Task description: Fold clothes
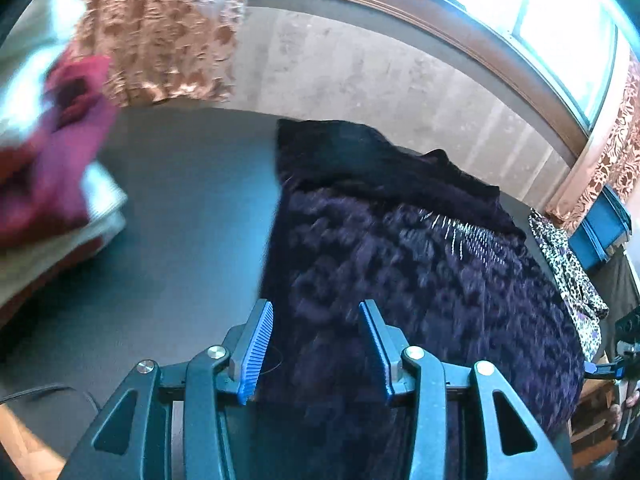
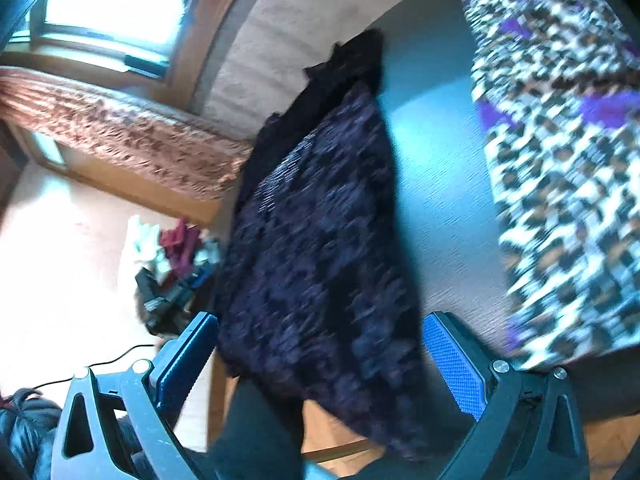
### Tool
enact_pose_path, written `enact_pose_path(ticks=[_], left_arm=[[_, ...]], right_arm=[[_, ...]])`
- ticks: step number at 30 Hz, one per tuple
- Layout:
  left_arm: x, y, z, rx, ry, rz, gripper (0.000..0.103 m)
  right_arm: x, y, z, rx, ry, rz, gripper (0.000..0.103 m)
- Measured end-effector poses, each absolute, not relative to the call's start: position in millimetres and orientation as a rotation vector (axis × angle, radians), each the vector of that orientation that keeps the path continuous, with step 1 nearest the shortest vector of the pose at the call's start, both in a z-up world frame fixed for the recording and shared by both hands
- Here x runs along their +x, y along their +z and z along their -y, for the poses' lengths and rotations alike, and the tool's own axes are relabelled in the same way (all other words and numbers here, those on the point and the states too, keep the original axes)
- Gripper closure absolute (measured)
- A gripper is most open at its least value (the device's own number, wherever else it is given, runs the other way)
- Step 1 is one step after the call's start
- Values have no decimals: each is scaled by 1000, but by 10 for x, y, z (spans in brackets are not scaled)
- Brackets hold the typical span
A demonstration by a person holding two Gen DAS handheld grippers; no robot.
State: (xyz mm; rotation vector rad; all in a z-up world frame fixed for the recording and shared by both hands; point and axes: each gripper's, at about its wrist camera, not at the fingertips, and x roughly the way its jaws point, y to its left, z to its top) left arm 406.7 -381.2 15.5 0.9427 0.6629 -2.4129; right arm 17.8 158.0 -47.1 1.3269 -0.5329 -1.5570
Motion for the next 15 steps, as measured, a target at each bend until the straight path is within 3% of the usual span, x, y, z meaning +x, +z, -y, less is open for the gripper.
enact_pose_path(ticks=[9, 15], left_arm=[[4906, -166, 3718, 945, -2323, -834, 55], [4907, -183, 3515, 974, -2414, -811, 50]], right_arm=[[364, -484, -1488, 1225, -1536, 489, 0], [488, -473, -1491, 1176, -1596, 406, 0]])
